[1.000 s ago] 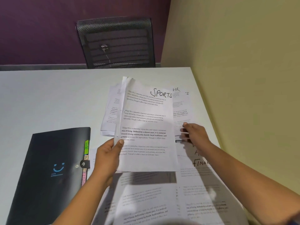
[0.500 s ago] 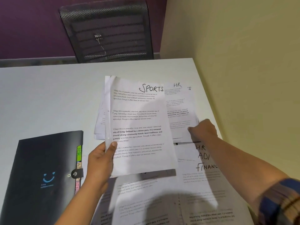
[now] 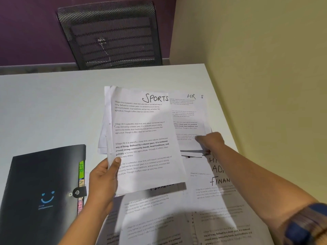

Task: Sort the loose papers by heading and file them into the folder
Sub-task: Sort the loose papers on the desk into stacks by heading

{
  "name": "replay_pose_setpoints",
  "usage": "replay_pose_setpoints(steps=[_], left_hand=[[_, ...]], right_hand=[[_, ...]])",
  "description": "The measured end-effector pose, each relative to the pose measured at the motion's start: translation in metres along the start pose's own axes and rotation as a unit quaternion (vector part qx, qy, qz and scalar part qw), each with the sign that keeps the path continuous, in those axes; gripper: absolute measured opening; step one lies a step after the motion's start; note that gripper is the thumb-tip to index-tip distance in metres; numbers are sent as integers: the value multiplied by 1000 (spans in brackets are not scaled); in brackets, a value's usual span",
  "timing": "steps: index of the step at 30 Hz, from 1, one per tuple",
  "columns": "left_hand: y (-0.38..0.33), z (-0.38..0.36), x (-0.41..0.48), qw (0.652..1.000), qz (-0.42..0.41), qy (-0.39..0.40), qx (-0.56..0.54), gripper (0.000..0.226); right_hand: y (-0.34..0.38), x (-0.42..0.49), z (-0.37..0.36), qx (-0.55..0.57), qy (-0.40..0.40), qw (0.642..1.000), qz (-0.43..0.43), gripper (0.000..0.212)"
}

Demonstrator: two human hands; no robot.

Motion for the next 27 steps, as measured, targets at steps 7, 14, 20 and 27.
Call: replay_pose_setpoints(steps=[7,14,20,27], left_hand=[[0,1,-5,1000,2,-6,-7,23],[1,7,-8,1000,8,-16,-10,21],[-1,4,-8,1000,2,-15,-23,22],[0,-3,-8,1000,-1,3,-30,24]], right_hand=[[-10,-15,-11,-93,-45,994,31,61],[-10,-6,-15,65,5,998,7,21],[-23,-5,8,61,-11,997,43,14],[-47,-1,26,50,-8,999,1,31]])
Point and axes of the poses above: each hand's wrist, its own x-axis towards the middle knuckle, its own z-axis out of the back of the hand, y = z × x, the point moved 2 cm from there along x, towards the middle knuckle, and after that the axes turned 12 degrees about x, right-handed, at the moved point
